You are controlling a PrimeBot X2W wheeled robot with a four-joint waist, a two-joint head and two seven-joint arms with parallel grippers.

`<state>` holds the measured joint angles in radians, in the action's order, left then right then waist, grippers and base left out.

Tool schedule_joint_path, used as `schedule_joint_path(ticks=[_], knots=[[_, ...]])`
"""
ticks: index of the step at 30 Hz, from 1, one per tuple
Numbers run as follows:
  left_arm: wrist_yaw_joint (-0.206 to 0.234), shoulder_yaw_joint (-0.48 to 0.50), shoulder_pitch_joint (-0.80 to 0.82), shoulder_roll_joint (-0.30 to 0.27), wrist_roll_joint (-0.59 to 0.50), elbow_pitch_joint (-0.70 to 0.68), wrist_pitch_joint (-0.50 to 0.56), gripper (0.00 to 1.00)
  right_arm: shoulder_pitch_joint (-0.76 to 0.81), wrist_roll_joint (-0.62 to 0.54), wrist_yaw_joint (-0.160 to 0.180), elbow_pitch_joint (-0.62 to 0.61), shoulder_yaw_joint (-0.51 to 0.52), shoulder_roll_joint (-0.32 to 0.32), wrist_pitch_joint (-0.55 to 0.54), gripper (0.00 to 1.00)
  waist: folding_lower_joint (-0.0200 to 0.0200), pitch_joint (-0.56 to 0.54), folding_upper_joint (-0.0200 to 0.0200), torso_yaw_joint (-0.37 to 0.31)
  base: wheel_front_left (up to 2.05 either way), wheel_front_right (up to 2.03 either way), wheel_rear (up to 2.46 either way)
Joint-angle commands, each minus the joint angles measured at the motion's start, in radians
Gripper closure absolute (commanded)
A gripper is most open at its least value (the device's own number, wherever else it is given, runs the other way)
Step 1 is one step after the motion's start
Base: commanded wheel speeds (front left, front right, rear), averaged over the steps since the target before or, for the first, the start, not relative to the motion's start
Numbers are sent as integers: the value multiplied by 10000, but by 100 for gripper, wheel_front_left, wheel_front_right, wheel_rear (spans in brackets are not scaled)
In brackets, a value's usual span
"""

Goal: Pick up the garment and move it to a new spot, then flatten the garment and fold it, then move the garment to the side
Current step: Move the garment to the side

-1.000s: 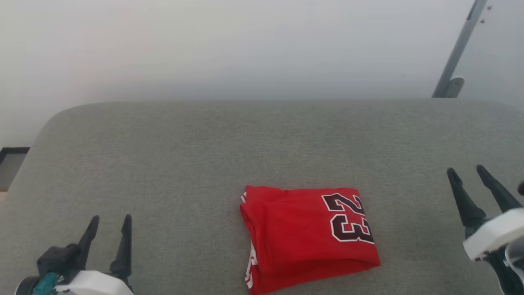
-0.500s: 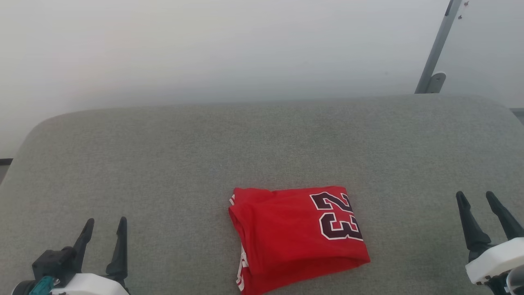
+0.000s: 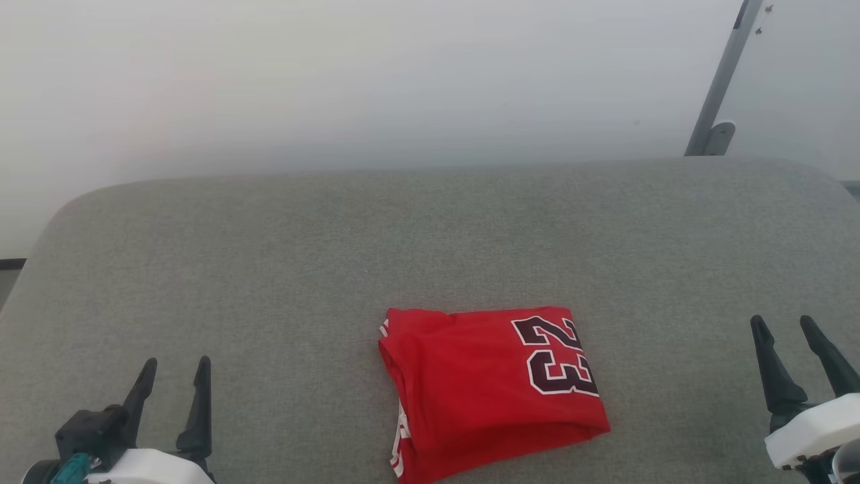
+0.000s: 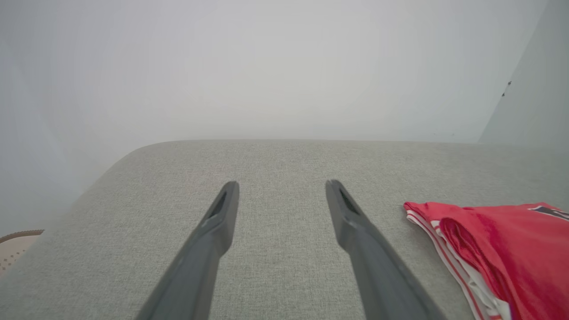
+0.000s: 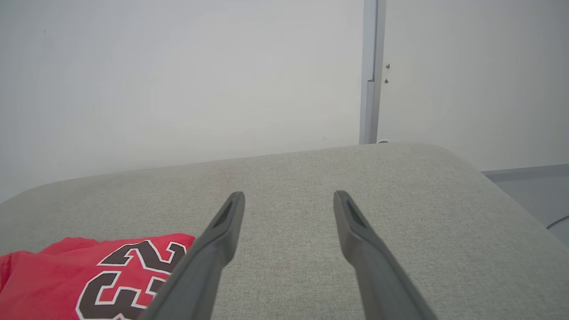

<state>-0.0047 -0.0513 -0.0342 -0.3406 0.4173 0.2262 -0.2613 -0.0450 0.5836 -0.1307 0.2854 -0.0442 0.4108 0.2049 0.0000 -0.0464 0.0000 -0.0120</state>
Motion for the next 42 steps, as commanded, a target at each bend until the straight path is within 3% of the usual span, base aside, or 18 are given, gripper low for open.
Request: schedule_joint_path(ticks=[1,9,20,31,42], knots=[[28,-10,-10,22,-54,-34,-44,0,94,-18,2,-83,21,-49,-39,0,0,2,0,30,0,0,0],[18,-104,77,0,-56,-102,-27,0,201,0,2,-166,-21,-111,-209,0,0,42,0,352,0,0,0],[-5,-379,187,17,-74,-247,139,0,-45,761,2,-268,-928,-88,-1431,0,0,266,0,1433,0,0,0],[59,-780,455,429,-107,-253,110,0,-665,1653,2,188,-1394,361,-3897,0,0,1072,0,2536,0,0,0],[30,-1033,817,844,-240,-19,5,0,-1065,1975,2,1094,-1694,559,-6712,0,0,1678,0,3081,0,0,0]])
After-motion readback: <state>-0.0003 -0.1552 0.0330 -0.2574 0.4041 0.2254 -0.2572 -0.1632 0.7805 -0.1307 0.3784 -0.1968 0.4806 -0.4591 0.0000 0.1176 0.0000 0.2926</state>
